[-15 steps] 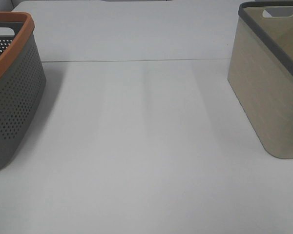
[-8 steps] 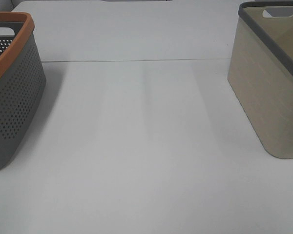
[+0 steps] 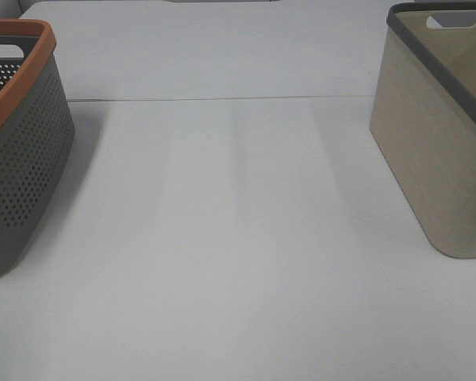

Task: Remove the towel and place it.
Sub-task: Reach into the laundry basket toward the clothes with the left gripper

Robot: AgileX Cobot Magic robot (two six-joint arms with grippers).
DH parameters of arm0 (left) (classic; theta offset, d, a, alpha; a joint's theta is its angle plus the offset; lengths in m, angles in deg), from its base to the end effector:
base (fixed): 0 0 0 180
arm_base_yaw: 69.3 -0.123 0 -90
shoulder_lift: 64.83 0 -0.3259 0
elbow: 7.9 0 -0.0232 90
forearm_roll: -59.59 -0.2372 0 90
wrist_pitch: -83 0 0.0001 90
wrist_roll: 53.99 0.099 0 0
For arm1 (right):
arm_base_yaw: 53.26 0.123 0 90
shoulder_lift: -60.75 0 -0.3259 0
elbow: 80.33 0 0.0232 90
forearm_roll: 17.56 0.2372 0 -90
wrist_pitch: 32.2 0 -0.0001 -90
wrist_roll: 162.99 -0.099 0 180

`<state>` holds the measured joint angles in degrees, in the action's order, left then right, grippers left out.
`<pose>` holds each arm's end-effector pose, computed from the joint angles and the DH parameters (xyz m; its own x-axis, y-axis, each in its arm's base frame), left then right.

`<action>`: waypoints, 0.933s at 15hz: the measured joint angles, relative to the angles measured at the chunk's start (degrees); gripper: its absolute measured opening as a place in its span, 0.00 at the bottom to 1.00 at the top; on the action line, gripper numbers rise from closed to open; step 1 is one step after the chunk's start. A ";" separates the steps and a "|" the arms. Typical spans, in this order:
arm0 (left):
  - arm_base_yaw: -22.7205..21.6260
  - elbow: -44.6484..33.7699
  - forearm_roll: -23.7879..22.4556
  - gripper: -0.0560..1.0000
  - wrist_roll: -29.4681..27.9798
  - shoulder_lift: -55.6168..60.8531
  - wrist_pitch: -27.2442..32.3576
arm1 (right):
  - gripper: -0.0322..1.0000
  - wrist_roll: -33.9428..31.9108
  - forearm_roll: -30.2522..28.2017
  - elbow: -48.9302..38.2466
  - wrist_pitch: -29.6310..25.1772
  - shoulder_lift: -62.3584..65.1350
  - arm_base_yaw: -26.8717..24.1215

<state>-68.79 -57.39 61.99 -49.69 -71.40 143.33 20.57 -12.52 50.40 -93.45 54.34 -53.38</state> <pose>-0.0514 -0.0031 0.2679 -0.4412 0.0582 -0.8955 0.0655 0.9973 0.0325 -0.0530 0.0077 0.2676 -0.4500 -0.0187 -0.8928 -0.0755 0.9970 0.0172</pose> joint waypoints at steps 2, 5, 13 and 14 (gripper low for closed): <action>0.00 0.00 0.00 0.76 0.00 0.00 0.00 | 0.68 0.00 0.00 0.00 0.00 0.00 0.00; 0.00 0.00 0.00 0.76 0.00 0.00 0.00 | 0.68 0.00 0.00 0.00 0.00 0.00 0.00; 0.00 0.00 0.00 0.76 0.00 0.00 0.00 | 0.68 0.00 0.00 0.00 0.00 0.00 0.00; 0.00 0.00 0.00 0.76 0.00 0.00 0.00 | 0.68 0.00 0.00 0.00 0.00 0.00 0.00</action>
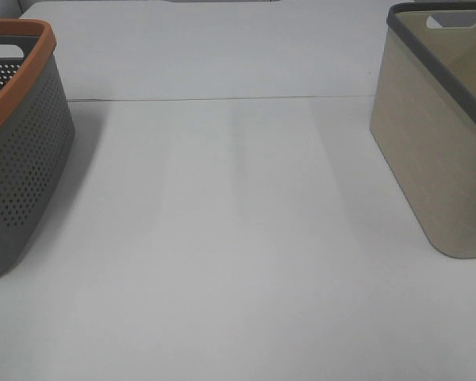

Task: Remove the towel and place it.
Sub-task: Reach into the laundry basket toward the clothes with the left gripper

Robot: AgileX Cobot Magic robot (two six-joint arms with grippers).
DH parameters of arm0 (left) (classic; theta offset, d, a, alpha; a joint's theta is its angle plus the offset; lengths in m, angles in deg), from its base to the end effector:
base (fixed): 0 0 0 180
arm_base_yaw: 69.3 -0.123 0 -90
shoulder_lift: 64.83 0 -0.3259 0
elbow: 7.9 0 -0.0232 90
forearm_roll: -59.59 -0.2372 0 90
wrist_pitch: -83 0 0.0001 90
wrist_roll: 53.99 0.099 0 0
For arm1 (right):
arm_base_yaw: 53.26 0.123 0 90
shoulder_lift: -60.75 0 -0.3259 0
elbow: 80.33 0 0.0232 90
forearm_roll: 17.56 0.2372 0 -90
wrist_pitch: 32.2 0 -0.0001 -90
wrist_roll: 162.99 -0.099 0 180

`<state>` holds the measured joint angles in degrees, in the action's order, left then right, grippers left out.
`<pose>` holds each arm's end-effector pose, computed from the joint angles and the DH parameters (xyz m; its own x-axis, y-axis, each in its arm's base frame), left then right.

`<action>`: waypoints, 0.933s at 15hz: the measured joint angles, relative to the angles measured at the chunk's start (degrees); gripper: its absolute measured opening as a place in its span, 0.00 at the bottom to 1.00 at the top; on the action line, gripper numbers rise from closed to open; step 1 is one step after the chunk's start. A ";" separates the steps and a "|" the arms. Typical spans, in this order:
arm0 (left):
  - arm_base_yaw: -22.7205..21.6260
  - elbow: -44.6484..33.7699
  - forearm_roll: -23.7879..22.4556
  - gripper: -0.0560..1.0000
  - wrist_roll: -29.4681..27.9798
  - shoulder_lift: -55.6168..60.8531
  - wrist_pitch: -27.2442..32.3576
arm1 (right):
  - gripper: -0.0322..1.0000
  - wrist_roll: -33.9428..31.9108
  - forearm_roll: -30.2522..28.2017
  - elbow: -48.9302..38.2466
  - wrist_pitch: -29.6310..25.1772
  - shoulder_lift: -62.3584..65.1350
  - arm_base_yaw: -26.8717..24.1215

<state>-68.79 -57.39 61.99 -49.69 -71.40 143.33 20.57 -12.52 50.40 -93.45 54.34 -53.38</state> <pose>-0.0514 -0.0031 0.2679 -0.4412 0.0582 -0.8955 0.0655 0.9973 0.0325 -0.0530 0.0077 0.2676 -0.4500 -0.0187 -0.8928 -0.0755 0.9970 0.0172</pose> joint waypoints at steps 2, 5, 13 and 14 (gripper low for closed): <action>0.00 0.00 0.00 0.76 0.00 0.00 0.00 | 0.68 0.00 0.00 0.00 0.00 0.00 0.00; 0.00 0.00 0.00 0.76 0.00 0.00 0.00 | 0.68 0.00 0.00 0.00 0.00 0.00 0.00; 0.00 0.00 0.00 0.76 0.00 0.00 0.00 | 0.68 0.00 0.00 0.00 0.00 0.00 0.00; 0.00 0.00 0.00 0.76 0.00 0.00 0.00 | 0.68 0.00 0.00 0.00 0.00 0.00 0.00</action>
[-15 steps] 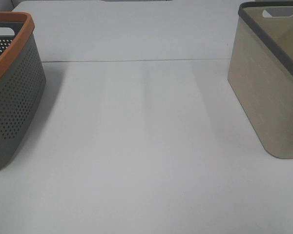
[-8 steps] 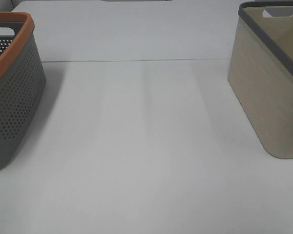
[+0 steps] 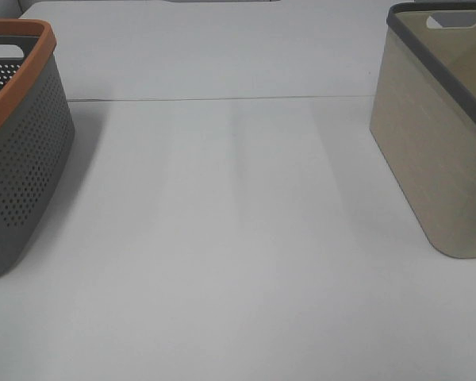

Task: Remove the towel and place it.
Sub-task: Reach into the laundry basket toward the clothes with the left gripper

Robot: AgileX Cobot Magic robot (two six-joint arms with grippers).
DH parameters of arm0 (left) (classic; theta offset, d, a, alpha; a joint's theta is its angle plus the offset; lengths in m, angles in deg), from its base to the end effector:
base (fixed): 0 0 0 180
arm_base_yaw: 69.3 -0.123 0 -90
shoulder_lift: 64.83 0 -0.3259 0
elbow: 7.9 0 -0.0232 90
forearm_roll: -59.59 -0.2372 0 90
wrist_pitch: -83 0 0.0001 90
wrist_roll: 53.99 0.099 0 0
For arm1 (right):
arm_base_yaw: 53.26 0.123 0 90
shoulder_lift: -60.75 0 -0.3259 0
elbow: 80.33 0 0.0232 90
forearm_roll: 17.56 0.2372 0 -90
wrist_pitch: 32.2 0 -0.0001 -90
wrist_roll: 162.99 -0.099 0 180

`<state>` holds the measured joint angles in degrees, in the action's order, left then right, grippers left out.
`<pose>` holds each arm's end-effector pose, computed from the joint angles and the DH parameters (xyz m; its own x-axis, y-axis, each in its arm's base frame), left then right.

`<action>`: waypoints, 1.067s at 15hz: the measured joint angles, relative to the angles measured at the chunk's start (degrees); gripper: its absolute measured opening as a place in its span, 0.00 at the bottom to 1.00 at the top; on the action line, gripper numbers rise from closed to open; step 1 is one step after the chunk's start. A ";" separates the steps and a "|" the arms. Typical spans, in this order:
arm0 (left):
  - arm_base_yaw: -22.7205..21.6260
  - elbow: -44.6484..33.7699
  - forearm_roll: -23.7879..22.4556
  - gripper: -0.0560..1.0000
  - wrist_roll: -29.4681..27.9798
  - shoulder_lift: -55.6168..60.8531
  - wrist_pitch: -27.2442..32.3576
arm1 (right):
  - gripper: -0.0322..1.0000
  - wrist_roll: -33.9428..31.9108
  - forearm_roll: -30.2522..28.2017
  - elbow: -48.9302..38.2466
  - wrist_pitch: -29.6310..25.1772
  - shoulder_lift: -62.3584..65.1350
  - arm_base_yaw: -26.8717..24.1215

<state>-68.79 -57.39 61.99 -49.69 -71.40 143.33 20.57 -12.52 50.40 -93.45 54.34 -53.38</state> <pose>-0.0514 -0.0031 0.2679 -0.4412 0.0582 -0.8955 0.0655 0.9973 0.0325 -0.0530 0.0077 0.2676 -0.4500 -0.0187 -0.8928 -0.0755 0.9970 0.0172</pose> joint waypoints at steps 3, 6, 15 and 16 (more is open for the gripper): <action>0.00 0.00 0.00 0.76 0.00 0.00 0.00 | 0.68 0.00 0.00 0.00 0.00 0.00 0.00; 0.00 0.00 0.00 0.76 0.00 0.00 0.00 | 0.68 0.00 0.00 0.00 0.00 0.00 0.00; 0.00 0.00 0.00 0.76 0.00 0.00 0.00 | 0.68 0.00 0.00 0.00 0.00 0.00 0.00; 0.00 0.00 0.00 0.76 0.00 -0.06 0.00 | 0.68 0.00 0.00 0.00 0.00 0.00 0.00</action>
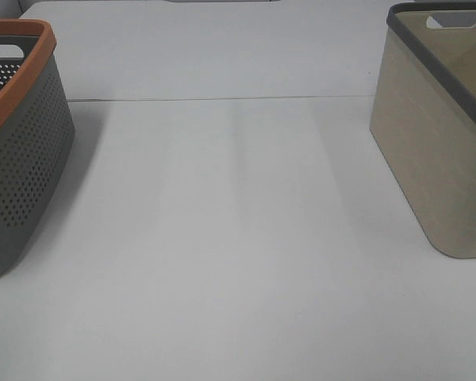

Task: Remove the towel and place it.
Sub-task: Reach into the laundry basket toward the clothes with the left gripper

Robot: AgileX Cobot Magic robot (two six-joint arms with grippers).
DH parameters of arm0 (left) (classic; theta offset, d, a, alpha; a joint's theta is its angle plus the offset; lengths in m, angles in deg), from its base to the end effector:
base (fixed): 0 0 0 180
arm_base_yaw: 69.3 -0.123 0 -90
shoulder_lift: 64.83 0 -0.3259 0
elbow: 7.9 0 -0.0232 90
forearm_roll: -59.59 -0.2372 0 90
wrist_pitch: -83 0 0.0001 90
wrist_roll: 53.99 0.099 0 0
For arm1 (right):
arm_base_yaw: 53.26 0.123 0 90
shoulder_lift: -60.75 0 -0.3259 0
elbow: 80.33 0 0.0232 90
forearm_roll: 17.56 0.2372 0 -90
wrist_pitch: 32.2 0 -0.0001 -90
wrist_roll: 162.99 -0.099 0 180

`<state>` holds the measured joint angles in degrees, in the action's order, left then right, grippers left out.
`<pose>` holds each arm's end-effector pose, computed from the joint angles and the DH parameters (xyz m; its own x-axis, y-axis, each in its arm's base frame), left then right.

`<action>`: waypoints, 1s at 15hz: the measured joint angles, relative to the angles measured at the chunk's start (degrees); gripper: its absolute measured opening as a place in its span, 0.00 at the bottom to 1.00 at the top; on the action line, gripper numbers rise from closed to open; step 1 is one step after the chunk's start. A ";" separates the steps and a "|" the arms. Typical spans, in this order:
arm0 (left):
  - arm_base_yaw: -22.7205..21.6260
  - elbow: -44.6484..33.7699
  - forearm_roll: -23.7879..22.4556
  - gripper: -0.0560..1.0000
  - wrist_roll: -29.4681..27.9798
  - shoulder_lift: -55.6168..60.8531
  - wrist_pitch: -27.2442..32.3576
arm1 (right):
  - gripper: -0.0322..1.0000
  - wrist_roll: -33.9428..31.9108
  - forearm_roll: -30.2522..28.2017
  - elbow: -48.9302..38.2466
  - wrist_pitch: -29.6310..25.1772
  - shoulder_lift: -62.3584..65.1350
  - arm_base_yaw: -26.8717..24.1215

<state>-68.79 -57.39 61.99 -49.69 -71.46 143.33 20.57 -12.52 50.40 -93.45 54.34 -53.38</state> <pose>-0.0512 -0.0031 0.2680 -0.4422 0.0582 -0.8951 0.0656 0.9973 0.0324 -0.0530 0.0077 0.2676 -0.4500 -0.0187 -0.8928 -0.0755 0.9970 0.0172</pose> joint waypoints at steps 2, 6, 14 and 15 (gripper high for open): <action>0.00 0.69 0.00 0.76 -0.46 -2.58 -1.78 | 0.68 0.00 0.00 0.00 0.00 0.00 0.00; 0.00 0.86 -0.52 0.76 -1.60 -11.75 -22.23 | 0.68 0.00 0.00 0.00 0.00 0.00 0.00; -0.52 9.51 -1.09 0.76 -7.79 -48.53 -46.29 | 0.68 0.00 0.00 0.00 0.00 0.00 0.00; -1.15 12.20 -1.15 0.76 -7.85 -53.92 -45.66 | 0.68 0.00 0.00 0.00 0.00 0.00 0.00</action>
<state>-69.93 -45.19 60.85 -57.54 -125.38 97.67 20.57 -12.52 50.40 -93.45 54.34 -53.38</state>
